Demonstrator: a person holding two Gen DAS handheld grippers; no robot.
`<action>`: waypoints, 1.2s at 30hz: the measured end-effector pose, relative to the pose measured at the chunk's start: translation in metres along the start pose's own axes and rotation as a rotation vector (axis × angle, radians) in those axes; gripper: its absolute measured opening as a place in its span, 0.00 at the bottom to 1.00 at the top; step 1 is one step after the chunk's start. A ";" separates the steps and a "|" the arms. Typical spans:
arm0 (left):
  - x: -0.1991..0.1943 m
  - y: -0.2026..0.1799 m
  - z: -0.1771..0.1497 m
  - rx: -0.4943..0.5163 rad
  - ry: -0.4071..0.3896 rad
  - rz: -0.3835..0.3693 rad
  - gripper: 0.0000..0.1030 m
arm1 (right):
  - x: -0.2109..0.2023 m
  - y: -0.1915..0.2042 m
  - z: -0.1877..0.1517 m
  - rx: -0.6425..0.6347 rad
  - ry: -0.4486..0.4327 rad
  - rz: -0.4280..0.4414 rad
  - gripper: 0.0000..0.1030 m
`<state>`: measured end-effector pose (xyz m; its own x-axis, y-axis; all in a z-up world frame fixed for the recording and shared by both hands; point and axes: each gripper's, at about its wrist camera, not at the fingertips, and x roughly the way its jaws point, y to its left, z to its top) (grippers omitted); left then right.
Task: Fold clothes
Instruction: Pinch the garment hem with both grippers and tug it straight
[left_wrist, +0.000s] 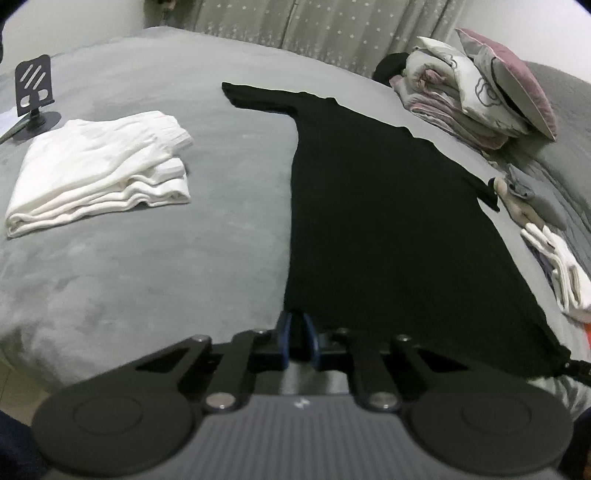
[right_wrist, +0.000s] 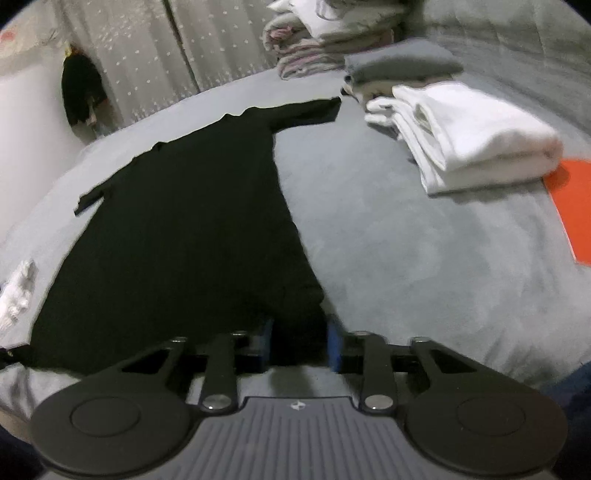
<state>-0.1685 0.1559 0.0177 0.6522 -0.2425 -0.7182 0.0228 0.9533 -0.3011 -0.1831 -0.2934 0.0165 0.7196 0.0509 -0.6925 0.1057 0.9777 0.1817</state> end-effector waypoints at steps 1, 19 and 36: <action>0.000 0.002 0.000 -0.009 0.002 -0.001 0.07 | 0.001 0.001 -0.001 -0.005 -0.003 0.005 0.08; -0.022 0.022 -0.003 -0.043 -0.056 0.021 0.07 | -0.024 -0.011 -0.004 0.035 -0.067 0.028 0.07; -0.029 0.027 -0.008 -0.010 -0.063 0.004 0.07 | -0.026 -0.010 -0.004 0.038 -0.071 -0.006 0.07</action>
<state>-0.1927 0.1867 0.0255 0.6984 -0.2264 -0.6790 0.0124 0.9523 -0.3048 -0.2060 -0.3033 0.0301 0.7655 0.0289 -0.6428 0.1354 0.9694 0.2048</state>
